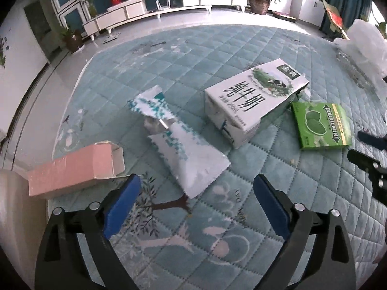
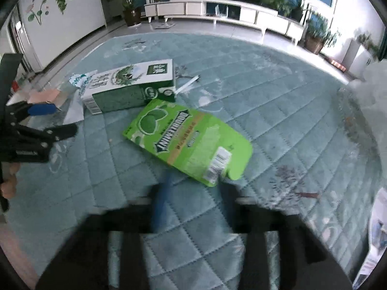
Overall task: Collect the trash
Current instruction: 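Close right gripper on green gum box while left gripper grasps white-teal snack bag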
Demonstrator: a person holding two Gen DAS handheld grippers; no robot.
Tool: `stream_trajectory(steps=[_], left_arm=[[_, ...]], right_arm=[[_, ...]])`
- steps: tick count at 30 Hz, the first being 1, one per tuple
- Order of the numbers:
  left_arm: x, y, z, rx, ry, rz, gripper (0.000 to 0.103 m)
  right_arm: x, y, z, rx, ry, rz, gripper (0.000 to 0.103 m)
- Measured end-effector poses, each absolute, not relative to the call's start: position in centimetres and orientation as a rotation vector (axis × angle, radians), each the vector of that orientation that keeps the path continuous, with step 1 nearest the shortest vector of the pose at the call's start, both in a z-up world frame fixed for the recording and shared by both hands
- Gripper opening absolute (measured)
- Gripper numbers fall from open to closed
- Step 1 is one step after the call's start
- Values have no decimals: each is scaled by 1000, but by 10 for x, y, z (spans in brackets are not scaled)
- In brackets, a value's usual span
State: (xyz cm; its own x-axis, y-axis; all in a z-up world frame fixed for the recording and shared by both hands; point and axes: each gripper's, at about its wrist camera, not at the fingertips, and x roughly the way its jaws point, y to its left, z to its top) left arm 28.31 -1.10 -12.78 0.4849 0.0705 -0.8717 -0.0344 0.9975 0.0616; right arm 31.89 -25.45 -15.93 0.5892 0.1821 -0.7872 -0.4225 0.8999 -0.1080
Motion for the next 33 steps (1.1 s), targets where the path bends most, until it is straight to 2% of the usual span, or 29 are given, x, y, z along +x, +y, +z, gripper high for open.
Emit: stream_trajectory(steps=[12, 13, 16, 23, 33], left_arm=[[285, -9, -131, 23, 1069, 61, 93], [286, -9, -131, 22, 1071, 60, 92], [286, -9, -132, 22, 1074, 58, 92], [289, -8, -133, 28, 1073, 57, 92], [305, -17, -140, 30, 1085, 85, 92]], right_arm=[[334, -245, -175, -451, 848, 320, 59], [334, -246, -176, -446, 844, 324, 57], [339, -244, -175, -438, 846, 346, 21], [338, -255, -161, -328, 825, 336, 9], [323, -254, -143, -220, 847, 393, 7]])
